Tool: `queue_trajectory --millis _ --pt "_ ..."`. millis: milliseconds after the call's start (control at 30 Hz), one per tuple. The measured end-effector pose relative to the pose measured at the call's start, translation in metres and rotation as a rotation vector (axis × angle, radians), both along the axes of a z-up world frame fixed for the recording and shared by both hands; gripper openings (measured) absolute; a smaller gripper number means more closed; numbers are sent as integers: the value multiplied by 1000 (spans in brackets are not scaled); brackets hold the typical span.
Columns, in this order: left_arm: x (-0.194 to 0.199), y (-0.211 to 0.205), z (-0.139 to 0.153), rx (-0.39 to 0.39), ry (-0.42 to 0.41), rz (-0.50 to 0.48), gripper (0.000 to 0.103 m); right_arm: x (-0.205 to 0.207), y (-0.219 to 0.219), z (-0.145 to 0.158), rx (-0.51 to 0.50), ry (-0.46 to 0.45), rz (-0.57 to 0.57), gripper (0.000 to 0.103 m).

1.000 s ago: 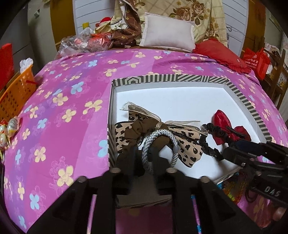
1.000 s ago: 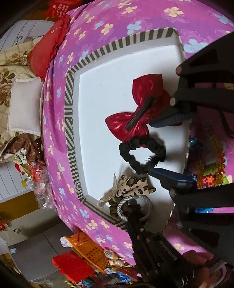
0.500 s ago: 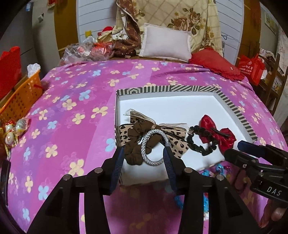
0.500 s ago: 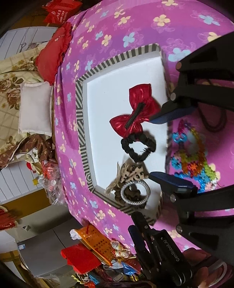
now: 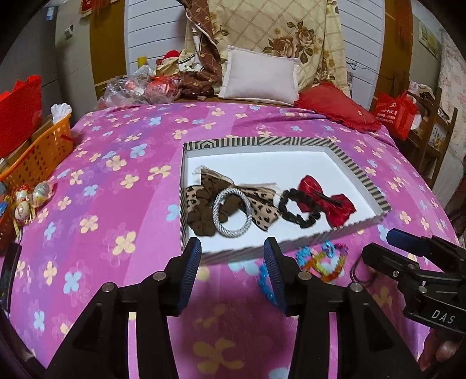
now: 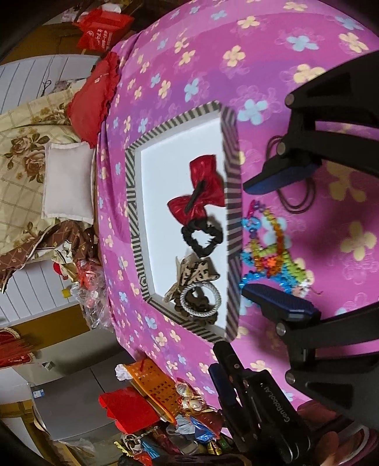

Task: Organize jewelry
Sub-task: 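Open both tools to drop the bracelet and hair tie beside the bows, then withdraw both tools from the box toward the remaining bracelets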

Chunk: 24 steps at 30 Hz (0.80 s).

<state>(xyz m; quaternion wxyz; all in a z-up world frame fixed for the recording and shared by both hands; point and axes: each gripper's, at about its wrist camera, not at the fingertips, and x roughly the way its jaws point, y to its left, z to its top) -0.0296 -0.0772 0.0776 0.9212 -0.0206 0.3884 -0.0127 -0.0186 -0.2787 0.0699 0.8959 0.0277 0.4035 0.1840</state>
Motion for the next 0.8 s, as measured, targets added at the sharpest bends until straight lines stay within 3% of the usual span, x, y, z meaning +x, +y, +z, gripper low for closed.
queue_trajectory --millis 800 --pt "-44 -1 -14 -12 49 16 26 -50 -28 -14 -26 40 -39 67"
